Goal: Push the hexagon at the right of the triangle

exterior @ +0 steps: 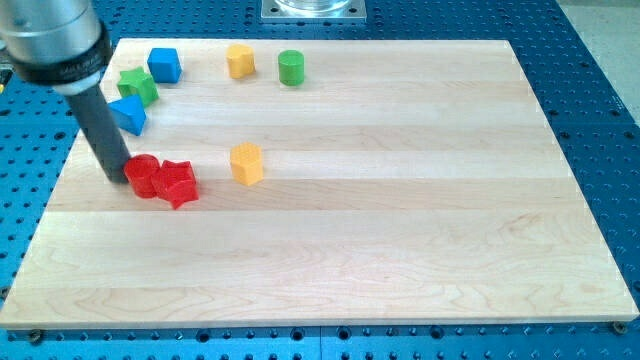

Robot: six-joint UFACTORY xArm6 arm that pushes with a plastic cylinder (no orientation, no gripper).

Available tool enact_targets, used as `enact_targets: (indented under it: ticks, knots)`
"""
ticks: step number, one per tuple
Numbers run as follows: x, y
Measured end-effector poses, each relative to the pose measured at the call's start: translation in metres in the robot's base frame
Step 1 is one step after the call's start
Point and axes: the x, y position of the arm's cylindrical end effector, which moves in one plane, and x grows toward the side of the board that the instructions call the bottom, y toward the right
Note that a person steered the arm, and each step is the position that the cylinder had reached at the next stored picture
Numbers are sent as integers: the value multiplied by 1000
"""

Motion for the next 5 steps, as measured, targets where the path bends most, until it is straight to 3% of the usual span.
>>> enact_targets:
  ticks: [1, 2, 3, 5]
  knots:
    - [6, 56]
    - [16, 43]
    - [52, 124]
    - [42, 49]
